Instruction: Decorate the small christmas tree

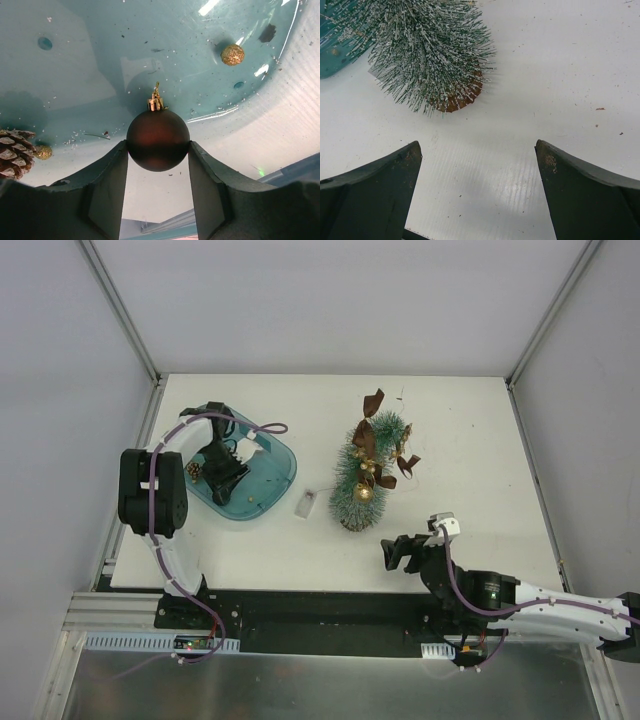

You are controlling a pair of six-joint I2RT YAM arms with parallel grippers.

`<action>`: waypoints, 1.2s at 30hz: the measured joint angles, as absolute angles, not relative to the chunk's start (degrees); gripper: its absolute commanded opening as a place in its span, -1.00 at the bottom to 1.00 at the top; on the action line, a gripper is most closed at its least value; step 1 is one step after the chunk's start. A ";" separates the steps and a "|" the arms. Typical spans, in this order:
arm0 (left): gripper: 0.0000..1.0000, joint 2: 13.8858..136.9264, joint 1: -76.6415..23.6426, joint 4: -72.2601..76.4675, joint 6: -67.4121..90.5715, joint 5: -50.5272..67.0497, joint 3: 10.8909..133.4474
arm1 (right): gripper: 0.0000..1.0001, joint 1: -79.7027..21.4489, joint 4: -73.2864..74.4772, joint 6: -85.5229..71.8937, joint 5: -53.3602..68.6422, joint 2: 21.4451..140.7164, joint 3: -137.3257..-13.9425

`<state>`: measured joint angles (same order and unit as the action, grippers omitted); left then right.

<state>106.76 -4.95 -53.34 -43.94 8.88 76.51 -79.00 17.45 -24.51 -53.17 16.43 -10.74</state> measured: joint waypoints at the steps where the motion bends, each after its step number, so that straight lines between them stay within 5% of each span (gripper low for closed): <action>1: -0.95 106.76 -4.95 -53.34 -43.94 8.93 76.51 | 0.97 -79.00 17.45 -24.49 -53.21 16.43 -10.83; 17: -1.00 94.91 -11.09 -59.29 -40.49 18.70 95.72 | 0.98 -79.00 17.89 -21.76 -55.16 16.45 -13.15; 36: -1.00 84.51 -29.26 -61.49 -32.73 29.65 93.56 | 0.98 -78.94 21.06 -20.01 -59.61 15.31 -15.88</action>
